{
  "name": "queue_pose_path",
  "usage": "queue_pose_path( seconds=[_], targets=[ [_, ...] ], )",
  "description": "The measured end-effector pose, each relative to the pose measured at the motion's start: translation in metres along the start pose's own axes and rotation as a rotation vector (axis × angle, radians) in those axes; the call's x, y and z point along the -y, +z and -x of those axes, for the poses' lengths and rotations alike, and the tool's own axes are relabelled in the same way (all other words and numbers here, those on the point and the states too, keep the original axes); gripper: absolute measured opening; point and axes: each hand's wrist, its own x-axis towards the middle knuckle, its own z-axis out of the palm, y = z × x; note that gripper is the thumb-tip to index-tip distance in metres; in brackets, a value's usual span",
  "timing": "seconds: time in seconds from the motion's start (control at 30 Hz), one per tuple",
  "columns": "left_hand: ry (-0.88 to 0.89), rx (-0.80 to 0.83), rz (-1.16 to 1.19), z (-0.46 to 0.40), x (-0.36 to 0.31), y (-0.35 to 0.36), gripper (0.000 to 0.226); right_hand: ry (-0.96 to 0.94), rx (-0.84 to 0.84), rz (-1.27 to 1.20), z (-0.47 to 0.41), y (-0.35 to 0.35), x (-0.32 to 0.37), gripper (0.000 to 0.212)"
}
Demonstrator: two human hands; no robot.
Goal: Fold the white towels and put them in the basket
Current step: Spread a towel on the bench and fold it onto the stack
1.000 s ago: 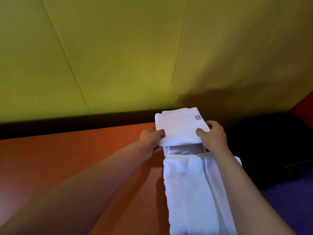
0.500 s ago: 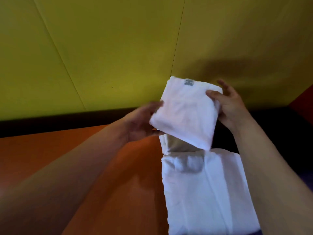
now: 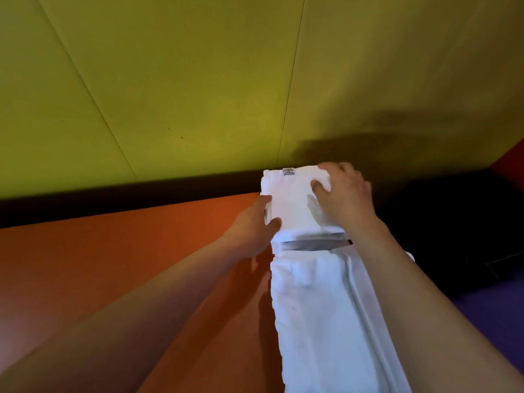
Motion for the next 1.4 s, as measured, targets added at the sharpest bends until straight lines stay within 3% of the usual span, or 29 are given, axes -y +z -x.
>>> queue_pose_path(
  seconds=[0.13, 0.33, 0.6, 1.0, 1.27, 1.4],
  targets=[
    [0.083, -0.036, -0.097, 0.010, 0.000, -0.001, 0.052, -0.007, 0.139, 0.023, 0.015, 0.006, -0.009, 0.041],
    [0.242, -0.130, -0.353, 0.048, -0.008, -0.028, 0.047, -0.120, -0.065, -0.116, 0.038, -0.013, 0.016, 0.040],
    [0.266, -0.336, -0.549, 0.169, 0.020, -0.092, 0.041, -0.290, -0.079, -0.294, 0.132, -0.023, 0.117, 0.043],
    [0.039, -0.521, -0.558, 0.353, 0.107, -0.179, 0.035, -0.510, 0.040, -0.403, 0.257, -0.020, 0.266, 0.047],
    [-0.205, -0.608, -0.477, 0.456, 0.213, -0.220, 0.038, -0.645, 0.214, -0.395, 0.335, 0.015, 0.377, 0.044],
    [-0.296, -0.655, -0.470, 0.496, 0.268, -0.236, 0.028, -0.723, 0.291, -0.380, 0.364, 0.037, 0.434, 0.043]
  ],
)
